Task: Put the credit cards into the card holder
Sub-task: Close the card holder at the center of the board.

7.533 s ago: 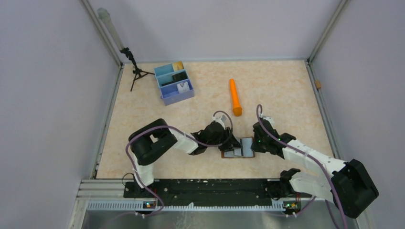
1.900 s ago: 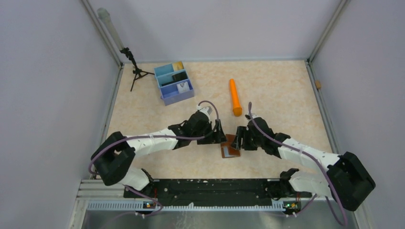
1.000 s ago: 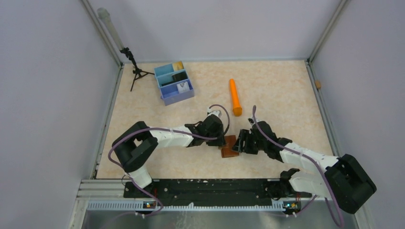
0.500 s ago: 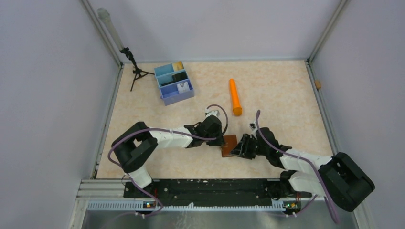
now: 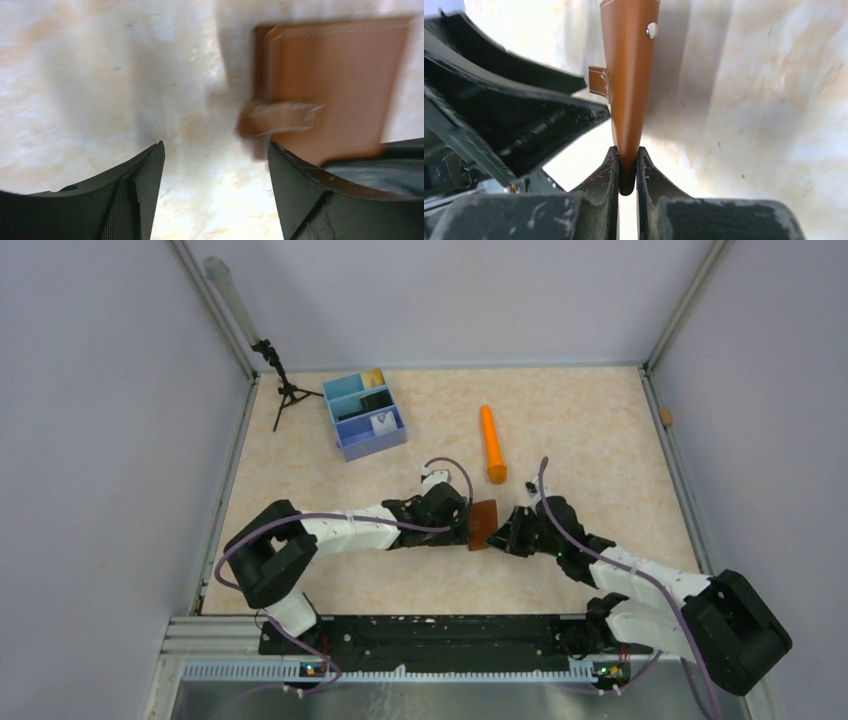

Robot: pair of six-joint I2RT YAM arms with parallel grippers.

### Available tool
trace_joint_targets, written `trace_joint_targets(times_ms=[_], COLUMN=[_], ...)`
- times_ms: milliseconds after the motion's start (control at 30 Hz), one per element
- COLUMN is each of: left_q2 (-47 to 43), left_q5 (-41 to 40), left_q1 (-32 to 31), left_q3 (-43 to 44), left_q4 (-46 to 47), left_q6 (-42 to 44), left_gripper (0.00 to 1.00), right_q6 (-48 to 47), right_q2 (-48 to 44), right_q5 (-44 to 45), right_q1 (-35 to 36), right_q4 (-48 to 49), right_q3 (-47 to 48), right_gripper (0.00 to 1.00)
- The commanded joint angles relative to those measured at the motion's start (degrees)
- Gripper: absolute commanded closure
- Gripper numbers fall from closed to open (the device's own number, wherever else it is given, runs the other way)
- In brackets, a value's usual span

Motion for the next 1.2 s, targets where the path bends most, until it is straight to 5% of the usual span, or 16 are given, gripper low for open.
trace_joint_targets(times_ms=[0, 267, 500, 867, 967, 1167], left_q2=[-5.75, -13.88, -17.13, -13.47, -12.49, -11.86], left_q5=[-10.13, -10.84, -9.53, -5.12, -4.07, -2.96], left_q1=[-0.37, 0.37, 1.94, 2.3, 2.31, 2.31], left_q3=[6.99, 15.42, 9.72, 6.91, 6.53, 5.59], left_q4=[-18.05, -16.0, -4.14, -1.71, -1.33, -0.09], left_q6=[4.33, 4.2, -1.2, -4.99, -5.31, -5.93], left_gripper=[0.18, 0.09, 0.04, 0.03, 0.12, 0.47], right_q6=[-11.84, -20.72, -21.43, -23.3, -23.39, -23.36], right_q2=[-5.07, -5.56, -2.45, 4.06, 6.65, 12.32], right_q5=[10.06, 27.57, 41.9, 53.26, 56.79, 65.29], right_q1=[0.08, 10.33, 22.63, 31.89, 33.81, 37.8], right_q4=[-8.16, -17.54, -18.34, -18.61, -19.86, -23.86], right_q3=[9.27, 19.08, 22.86, 27.82, 29.4, 33.03], right_gripper=[1.0, 1.0, 1.0, 1.0, 1.0, 1.0])
